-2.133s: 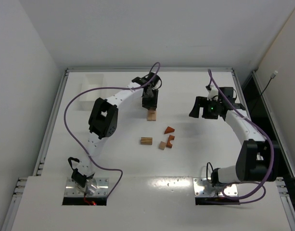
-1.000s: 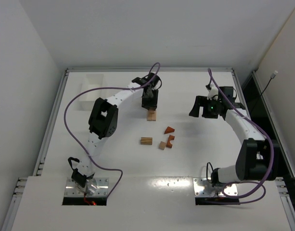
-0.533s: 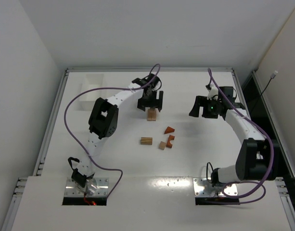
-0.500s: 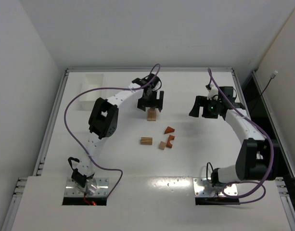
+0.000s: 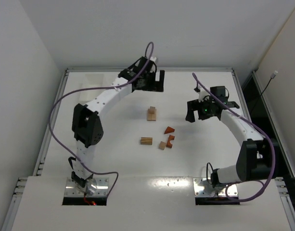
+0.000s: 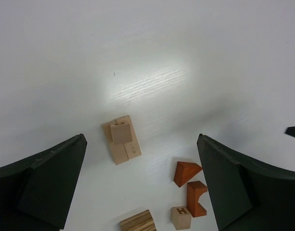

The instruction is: Build the wood block tower

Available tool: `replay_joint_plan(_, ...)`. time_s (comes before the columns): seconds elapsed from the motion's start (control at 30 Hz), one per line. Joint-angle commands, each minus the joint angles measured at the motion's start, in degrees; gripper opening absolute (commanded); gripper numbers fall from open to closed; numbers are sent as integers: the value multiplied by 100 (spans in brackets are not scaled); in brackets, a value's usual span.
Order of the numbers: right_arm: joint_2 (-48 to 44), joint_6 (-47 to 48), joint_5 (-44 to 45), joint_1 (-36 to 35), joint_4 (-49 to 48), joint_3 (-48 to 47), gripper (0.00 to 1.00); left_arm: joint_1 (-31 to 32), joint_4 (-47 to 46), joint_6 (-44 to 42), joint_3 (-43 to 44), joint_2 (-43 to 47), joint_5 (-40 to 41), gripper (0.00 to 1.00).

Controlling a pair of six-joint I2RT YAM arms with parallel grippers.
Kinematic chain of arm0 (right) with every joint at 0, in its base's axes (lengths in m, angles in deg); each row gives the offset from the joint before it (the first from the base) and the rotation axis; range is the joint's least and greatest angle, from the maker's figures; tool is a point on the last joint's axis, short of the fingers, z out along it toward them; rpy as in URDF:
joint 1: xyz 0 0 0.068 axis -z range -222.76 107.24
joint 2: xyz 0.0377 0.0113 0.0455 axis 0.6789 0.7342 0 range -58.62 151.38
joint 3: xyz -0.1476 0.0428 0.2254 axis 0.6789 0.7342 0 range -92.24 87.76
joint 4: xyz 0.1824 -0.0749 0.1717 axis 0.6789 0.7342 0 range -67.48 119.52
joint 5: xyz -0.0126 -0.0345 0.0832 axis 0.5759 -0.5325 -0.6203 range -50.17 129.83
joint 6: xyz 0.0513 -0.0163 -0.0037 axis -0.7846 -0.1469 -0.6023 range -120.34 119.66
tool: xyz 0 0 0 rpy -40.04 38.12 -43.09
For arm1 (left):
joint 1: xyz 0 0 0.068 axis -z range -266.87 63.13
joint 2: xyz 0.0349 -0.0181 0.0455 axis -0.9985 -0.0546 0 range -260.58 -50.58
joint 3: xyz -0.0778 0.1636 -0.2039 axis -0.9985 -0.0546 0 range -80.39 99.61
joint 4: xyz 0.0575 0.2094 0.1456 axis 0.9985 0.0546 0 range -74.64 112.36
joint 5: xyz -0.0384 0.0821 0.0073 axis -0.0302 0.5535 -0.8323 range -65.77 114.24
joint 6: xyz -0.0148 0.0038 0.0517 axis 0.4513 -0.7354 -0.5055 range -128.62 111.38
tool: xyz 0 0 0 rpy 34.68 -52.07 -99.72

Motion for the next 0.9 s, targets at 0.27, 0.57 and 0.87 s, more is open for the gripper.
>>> replay_joint_plan(0.27, -815, 1654, 320, -916, 526, -351, 90, -1020, -193, 104, -599, 1363, 759, 100)
replay_joint_plan(0.57, -807, 2735, 320, -1698, 1976, -674, 91, -1917, -175, -196, -1322, 1706, 803, 100)
replay_joint_plan(0.87, -420, 3518, 179, -2216, 2619, -500, 76, -2040, -228, -459, -1700, 2260, 1251, 100)
